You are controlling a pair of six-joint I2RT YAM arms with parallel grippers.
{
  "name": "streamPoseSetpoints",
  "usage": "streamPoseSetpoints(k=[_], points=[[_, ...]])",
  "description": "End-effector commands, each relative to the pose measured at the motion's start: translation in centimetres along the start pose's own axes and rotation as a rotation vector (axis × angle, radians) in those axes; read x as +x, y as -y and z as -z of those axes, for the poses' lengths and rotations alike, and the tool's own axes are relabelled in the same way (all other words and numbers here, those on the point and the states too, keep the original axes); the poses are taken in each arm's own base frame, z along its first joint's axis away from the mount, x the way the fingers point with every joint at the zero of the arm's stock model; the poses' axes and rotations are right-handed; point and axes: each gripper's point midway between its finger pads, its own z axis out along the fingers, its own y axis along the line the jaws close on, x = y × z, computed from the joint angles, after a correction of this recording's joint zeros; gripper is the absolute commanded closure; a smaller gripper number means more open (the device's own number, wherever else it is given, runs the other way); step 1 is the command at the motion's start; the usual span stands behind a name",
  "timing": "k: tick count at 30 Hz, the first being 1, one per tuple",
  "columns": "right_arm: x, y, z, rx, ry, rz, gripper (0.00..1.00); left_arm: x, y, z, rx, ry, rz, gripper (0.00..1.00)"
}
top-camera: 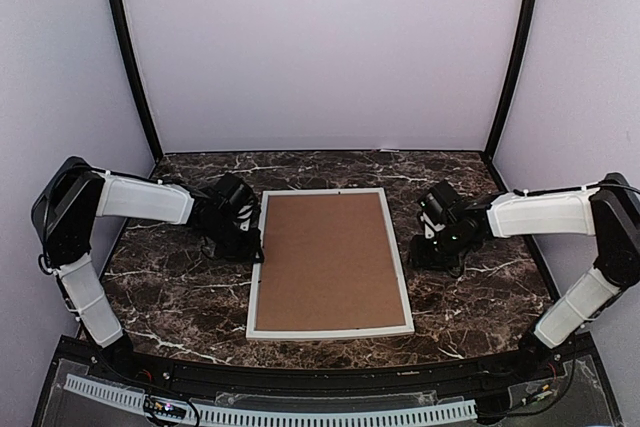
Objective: Put the photo into the frame
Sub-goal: Press the fastener.
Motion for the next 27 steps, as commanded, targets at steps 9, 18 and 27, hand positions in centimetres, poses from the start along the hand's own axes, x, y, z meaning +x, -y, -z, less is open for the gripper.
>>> streamPoseSetpoints(k=[9,18,27], points=[[0.5,-1.1,-0.9,0.046,-0.03,0.065,0.54,0.4,-0.4,-0.3,-0.048,-0.007,0.01,0.79],[1.6,-1.7,-1.5,0.035,-0.054,0.071,0.56,0.5,-0.4,-0.5,-0.049,-0.012,0.006,0.79],[2.2,-2.6,-1.4,0.031,-0.063,0.084,0.59,0.5,-0.3,-0.5,-0.049,-0.016,0.005,0.8]])
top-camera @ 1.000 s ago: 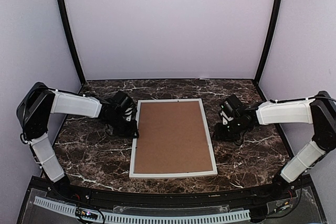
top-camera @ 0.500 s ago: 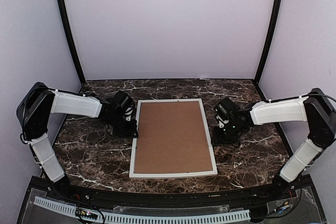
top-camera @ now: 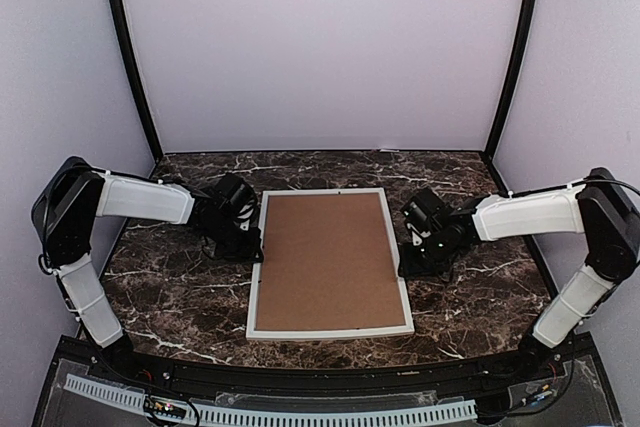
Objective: Put the photo into the frame
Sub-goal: Press the fastener.
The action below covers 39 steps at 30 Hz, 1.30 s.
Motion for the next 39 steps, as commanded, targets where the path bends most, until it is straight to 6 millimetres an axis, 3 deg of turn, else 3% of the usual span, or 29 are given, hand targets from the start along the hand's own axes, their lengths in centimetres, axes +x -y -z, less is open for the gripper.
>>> streamPoseSetpoints(k=[1,21,39], points=[[0.7,-0.9,-0.2,-0.013,-0.027,0.007,0.59,0.6,-0.1,-0.6,-0.027,-0.023,-0.025,0.8],[2.1,-2.5,-0.8,-0.008,-0.061,0.018,0.61,0.8,-0.1,-0.7,-0.031,-0.03,-0.024,0.8],[3.7,-4.3,-2.6,-0.034,-0.098,0.01,0.61,1.5,0.5,-1.1,-0.025,-0.037,-0.015,0.8]])
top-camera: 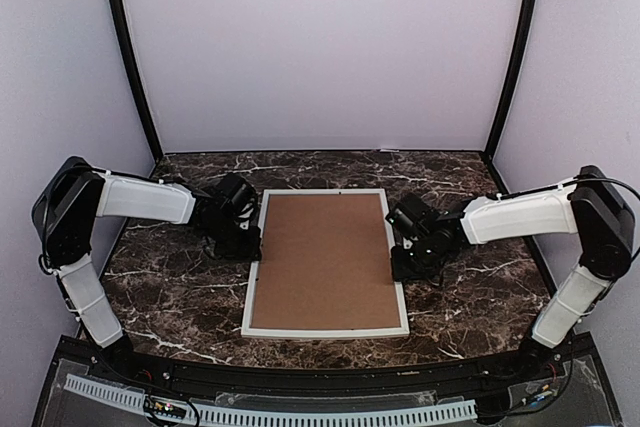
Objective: Put the photo into the frame
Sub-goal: Press the fastener.
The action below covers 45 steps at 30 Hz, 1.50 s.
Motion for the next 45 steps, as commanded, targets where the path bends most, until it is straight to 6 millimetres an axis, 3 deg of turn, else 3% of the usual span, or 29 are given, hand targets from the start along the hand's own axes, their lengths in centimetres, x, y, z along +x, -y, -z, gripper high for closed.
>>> streamPoseSetpoints(k=[1,8,11,18,22,25,28,36,45], points=[[3.3,-2.6,-2.2,-0.081,-0.107,0.026,0.61,1.7,0.7,-1.1,0.009,-0.051,-0.022,0.8],[5.2,-2.2,-3.6,-0.059,-0.134,0.018,0.61,1.8,0.8,-1.1,0.009,-0.051,-0.019,0.8],[5.0,-2.2,-3.5,-0.055,-0.123,0.019,0.61,1.9,0.7,-1.2,0.008,-0.054,-0.019,0.8],[1.3,-3.8,-0.2,-0.145,-0.014,0.003,0.56,1.8,0.6,-1.1,0.003,-0.049,-0.018,0.8],[-0.6,-3.5,2.2,-0.188,0.053,-0.038,0.53,1.8,0.6,-1.1,0.001,-0.047,-0.018,0.8],[-1.0,-2.6,3.2,-0.17,0.071,-0.048,0.52,1.8,0.6,-1.1,0.003,-0.047,-0.018,0.8],[-0.8,-1.8,3.5,-0.149,0.071,-0.056,0.51,1.7,0.8,-1.1,0.005,-0.045,-0.02,0.81],[1.5,0.1,2.1,-0.089,0.004,-0.063,0.53,1.8,0.6,-1.1,-0.002,-0.047,-0.02,0.81],[2.3,1.2,1.5,-0.059,-0.022,-0.074,0.53,1.7,0.6,-1.2,-0.002,-0.046,-0.021,0.81]])
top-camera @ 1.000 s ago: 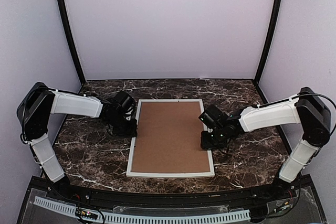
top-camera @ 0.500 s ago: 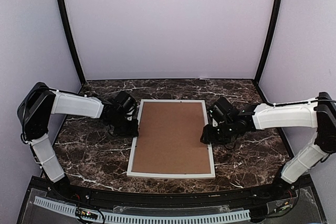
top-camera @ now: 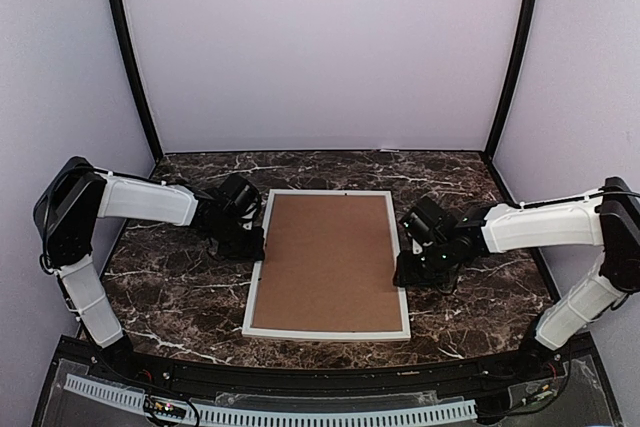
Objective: Put the photo into the frame
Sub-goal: Press the fastener.
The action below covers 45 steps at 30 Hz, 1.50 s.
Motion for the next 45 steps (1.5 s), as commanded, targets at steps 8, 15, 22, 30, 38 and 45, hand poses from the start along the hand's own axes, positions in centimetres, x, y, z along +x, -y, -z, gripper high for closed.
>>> streamPoseSetpoints(k=[8,15,22,30,38,45], points=[[0.5,1.6,-1.2,0.038,-0.039,-0.024,0.54,2.0,-0.1,-1.0,-0.005,-0.071,-0.018,0.81],[0.7,1.8,-1.8,0.043,-0.057,-0.016,0.55,2.0,-0.2,-1.0,-0.007,-0.071,-0.018,0.81],[1.1,1.7,-2.6,0.037,-0.079,-0.015,0.56,2.0,-0.1,-1.0,-0.007,-0.072,-0.02,0.81],[1.8,2.1,-3.7,0.054,-0.113,-0.012,0.56,2.1,-0.2,-1.1,-0.009,-0.074,-0.019,0.81],[1.9,1.1,-5.0,0.034,-0.158,0.007,0.56,2.2,-0.3,-1.1,-0.014,-0.074,-0.021,0.81],[0.0,0.1,-4.0,-0.012,-0.124,0.032,0.55,2.2,-0.5,-1.0,-0.019,-0.069,-0.017,0.81]])
